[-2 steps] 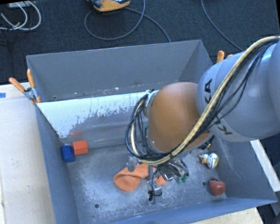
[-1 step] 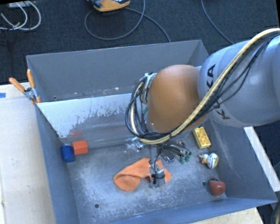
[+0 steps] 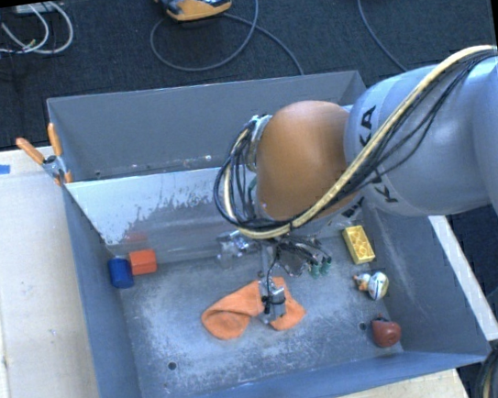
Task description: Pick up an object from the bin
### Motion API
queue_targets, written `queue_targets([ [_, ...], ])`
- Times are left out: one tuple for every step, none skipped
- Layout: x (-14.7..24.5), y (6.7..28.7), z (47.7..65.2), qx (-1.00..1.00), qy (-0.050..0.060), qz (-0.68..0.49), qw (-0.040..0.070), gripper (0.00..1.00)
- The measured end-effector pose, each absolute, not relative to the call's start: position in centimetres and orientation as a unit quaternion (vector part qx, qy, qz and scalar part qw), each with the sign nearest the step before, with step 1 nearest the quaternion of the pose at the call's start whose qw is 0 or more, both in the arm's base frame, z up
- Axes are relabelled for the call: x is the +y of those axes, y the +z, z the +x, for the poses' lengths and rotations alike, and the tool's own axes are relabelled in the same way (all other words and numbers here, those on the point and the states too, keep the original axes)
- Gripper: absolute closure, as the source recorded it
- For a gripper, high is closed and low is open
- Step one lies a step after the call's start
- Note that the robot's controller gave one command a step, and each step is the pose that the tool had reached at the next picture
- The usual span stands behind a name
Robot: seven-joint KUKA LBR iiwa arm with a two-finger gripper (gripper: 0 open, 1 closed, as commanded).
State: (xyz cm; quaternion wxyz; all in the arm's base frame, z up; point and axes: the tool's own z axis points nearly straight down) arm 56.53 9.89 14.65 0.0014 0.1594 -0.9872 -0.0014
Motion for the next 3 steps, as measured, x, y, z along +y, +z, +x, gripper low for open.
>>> queue_targets([
  [9.2, 12.3, 57.0, -0.989, -0.001, 0.146, 0.001, 0.0],
  [9.3, 9.3, 55.6, -0.964, -0.001, 0.266, 0.002, 0.0],
  [9.6, 7.0, 55.9, -0.995, -0.001, 0.101, 0.001, 1.0],
])
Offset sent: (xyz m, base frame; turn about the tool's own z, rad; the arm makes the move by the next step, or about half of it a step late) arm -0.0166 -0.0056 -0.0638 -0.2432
